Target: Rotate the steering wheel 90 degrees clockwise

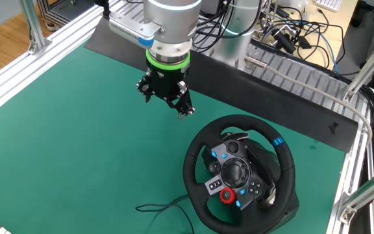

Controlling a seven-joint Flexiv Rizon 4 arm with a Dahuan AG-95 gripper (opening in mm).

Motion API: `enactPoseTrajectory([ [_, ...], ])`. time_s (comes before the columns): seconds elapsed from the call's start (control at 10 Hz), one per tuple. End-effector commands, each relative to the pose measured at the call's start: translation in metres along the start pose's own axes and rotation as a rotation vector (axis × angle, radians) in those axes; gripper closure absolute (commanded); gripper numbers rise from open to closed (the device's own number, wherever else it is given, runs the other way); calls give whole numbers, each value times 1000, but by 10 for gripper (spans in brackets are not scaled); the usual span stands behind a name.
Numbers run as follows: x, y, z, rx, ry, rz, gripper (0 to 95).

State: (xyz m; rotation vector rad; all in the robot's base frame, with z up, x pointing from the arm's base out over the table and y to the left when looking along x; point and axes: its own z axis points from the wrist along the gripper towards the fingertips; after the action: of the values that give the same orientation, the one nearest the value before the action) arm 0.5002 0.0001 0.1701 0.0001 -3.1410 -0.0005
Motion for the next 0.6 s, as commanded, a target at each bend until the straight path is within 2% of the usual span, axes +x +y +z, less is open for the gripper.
enactPoseTrajectory([
  [0.1, 1, 1, 1, -11, -1, 570, 950],
  [0.4, 19, 12, 14, -7, -2, 554, 950],
  [0.6, 23, 14, 18, -6, -3, 556, 950],
])
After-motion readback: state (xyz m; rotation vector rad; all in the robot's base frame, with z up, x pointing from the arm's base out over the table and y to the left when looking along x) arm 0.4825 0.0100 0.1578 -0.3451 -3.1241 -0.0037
